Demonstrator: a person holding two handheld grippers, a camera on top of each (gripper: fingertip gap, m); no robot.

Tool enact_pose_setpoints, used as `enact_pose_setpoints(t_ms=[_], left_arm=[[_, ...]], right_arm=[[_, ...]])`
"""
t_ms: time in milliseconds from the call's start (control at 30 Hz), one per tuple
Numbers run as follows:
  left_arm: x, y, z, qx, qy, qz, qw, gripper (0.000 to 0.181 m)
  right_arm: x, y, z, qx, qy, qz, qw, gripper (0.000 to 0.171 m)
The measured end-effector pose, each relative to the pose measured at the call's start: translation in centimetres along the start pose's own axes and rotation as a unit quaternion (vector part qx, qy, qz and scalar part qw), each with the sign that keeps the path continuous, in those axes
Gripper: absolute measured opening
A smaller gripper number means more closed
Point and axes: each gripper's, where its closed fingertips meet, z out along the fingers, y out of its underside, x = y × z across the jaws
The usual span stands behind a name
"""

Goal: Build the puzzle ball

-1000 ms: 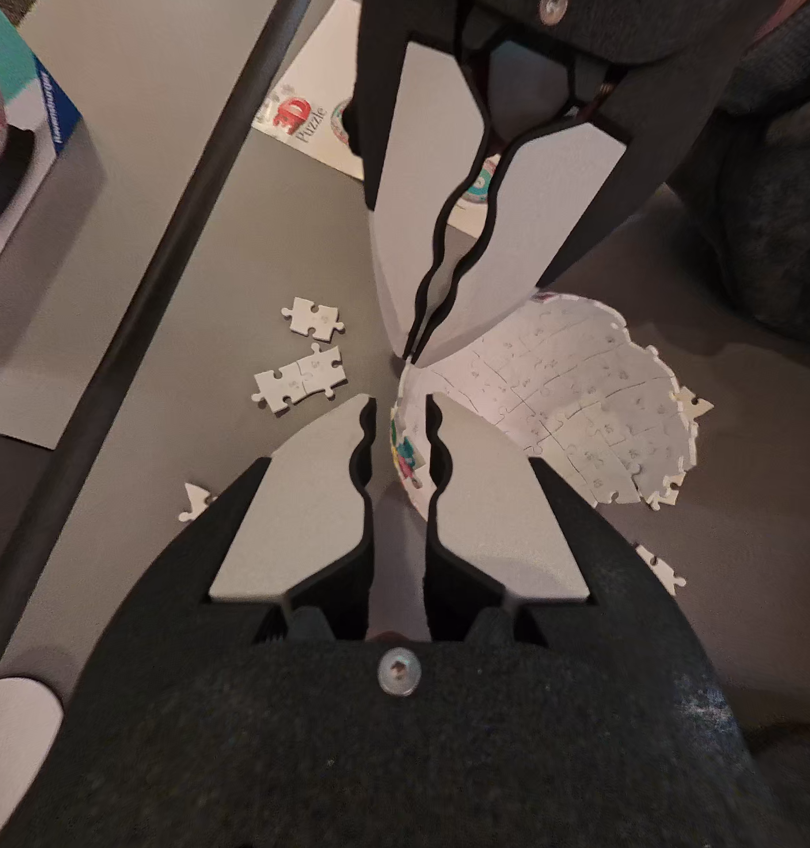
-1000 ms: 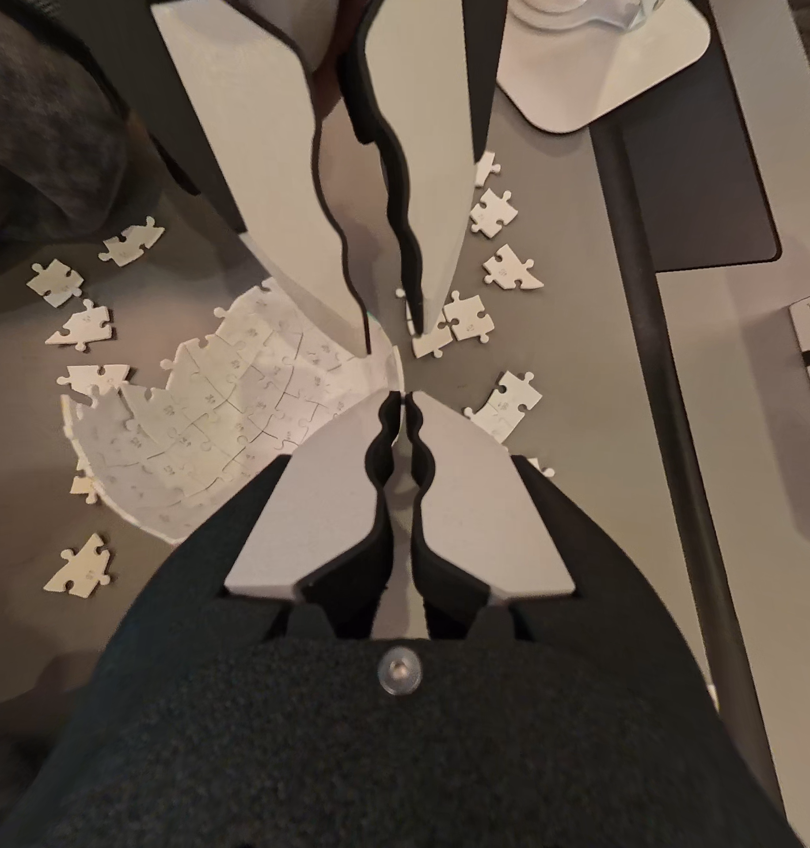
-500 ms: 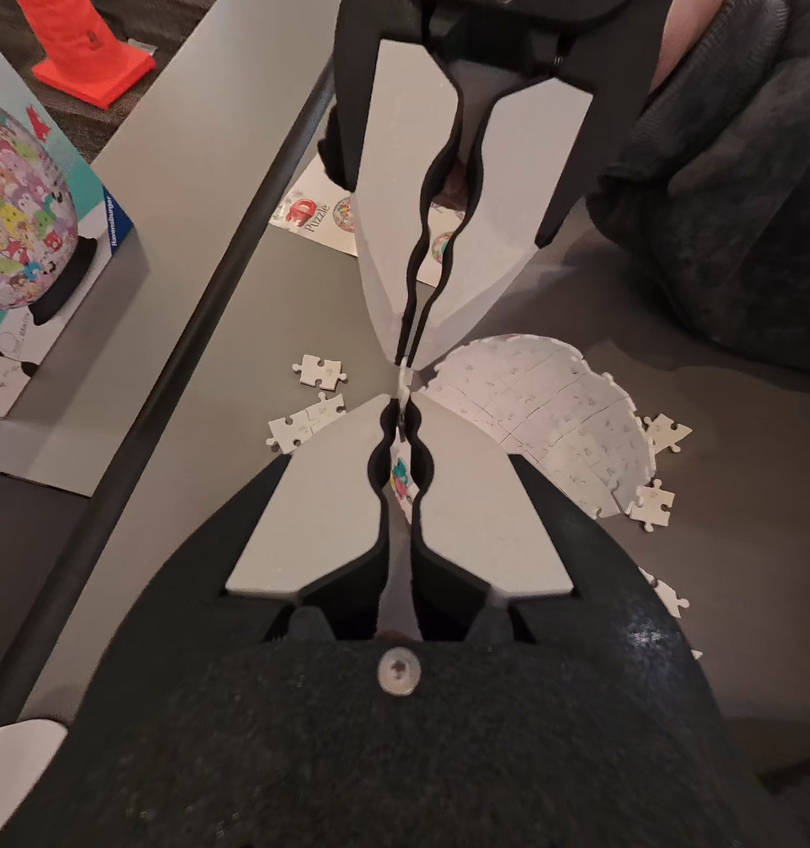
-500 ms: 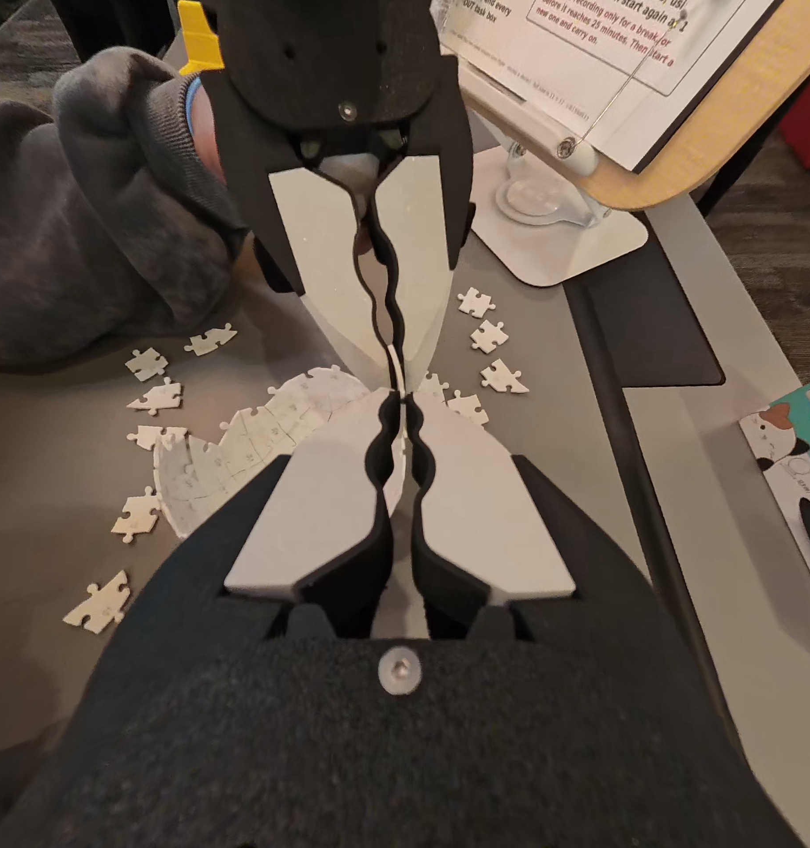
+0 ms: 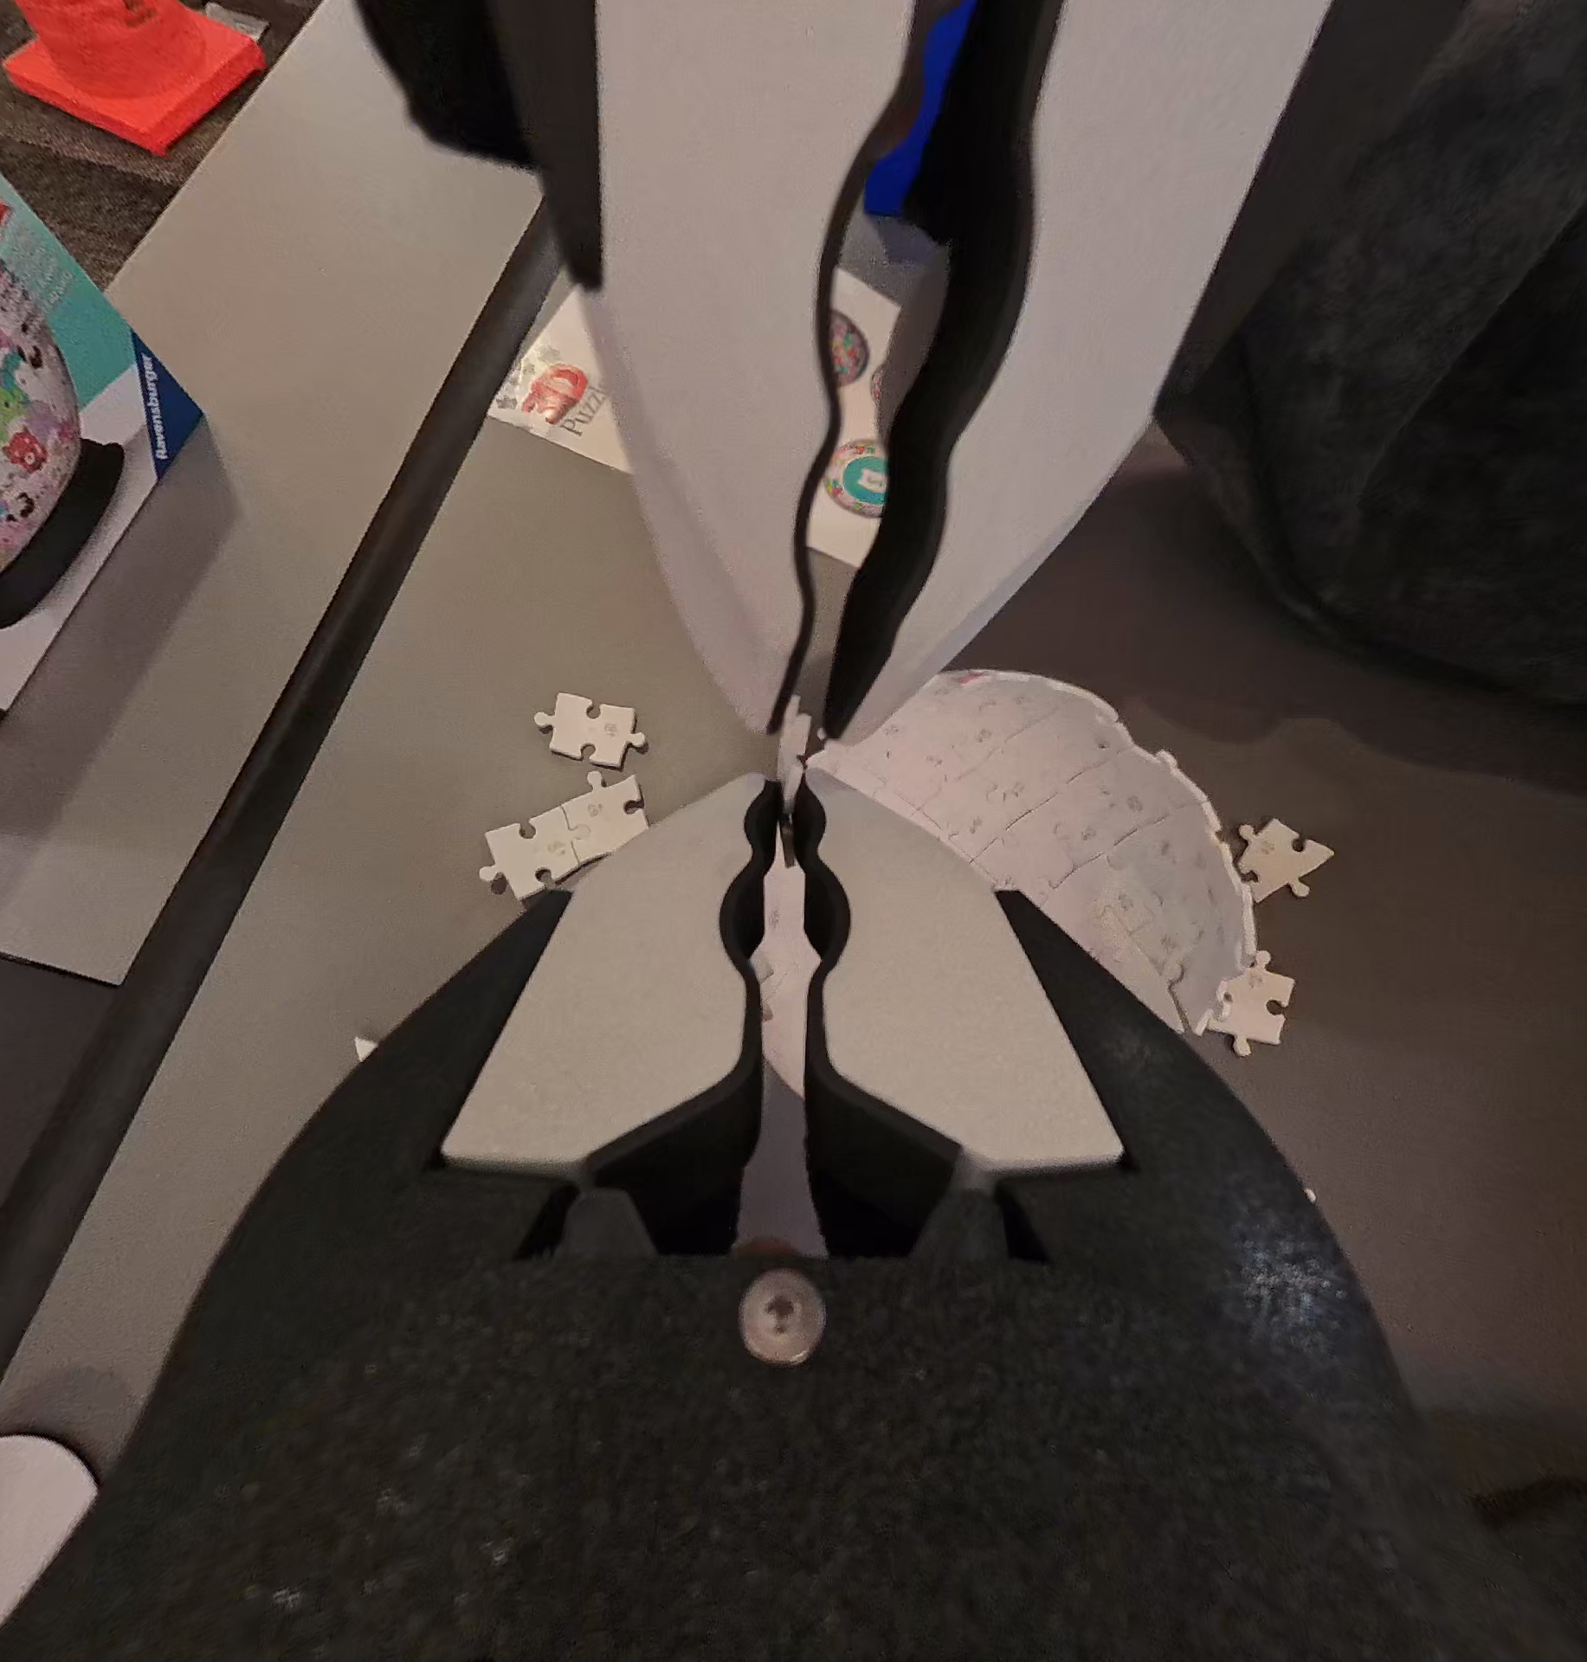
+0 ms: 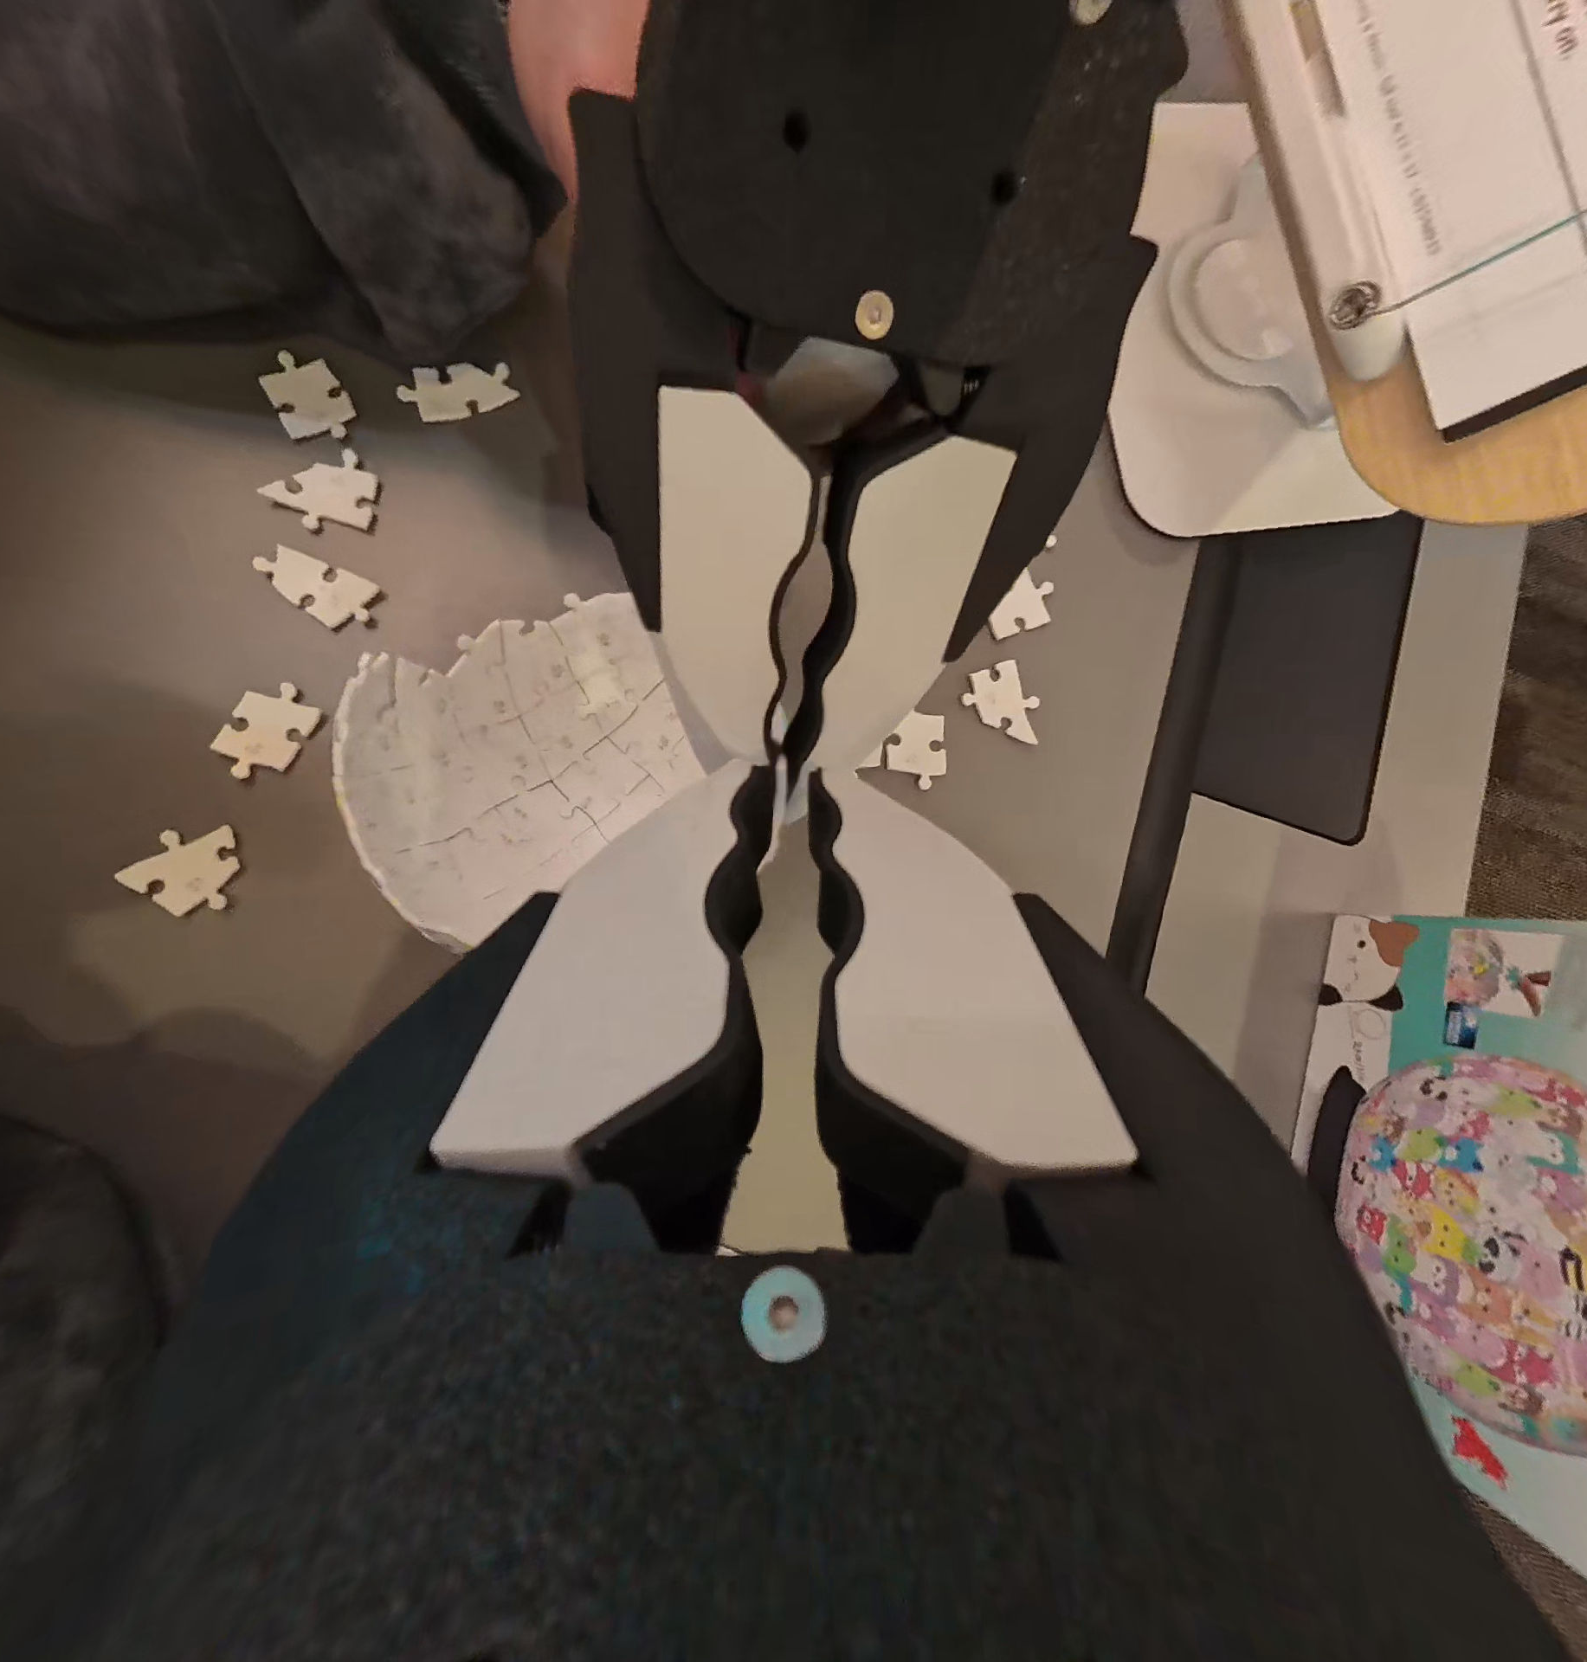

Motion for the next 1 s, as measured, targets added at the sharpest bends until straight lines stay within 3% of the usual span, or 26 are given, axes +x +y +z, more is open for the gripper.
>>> enact_pose_setpoints(t_ms=[533, 767, 1000], left_arm=[[-0.3, 0.2, -0.4, 0.008, -0.002, -0.003, 1.000, 0.010], [-1.4, 0.2, -0.2, 0.004, -0.043, 0.006, 0.999, 0.002], [-1.2, 0.1, -0.4, 0.013, -0.024, -0.008, 1.000, 0.001]], right_arm=[[0.4, 0.0, 0.0, 0.000, -0.025, -0.007, 1.000, 0.002], [0.9, -0.3, 0.1, 0.009, -0.016, -0.026, 1.000, 0.003], [1.7, 0.0, -0.1, 0.007, -0.018, -0.022, 1.000, 0.001]])
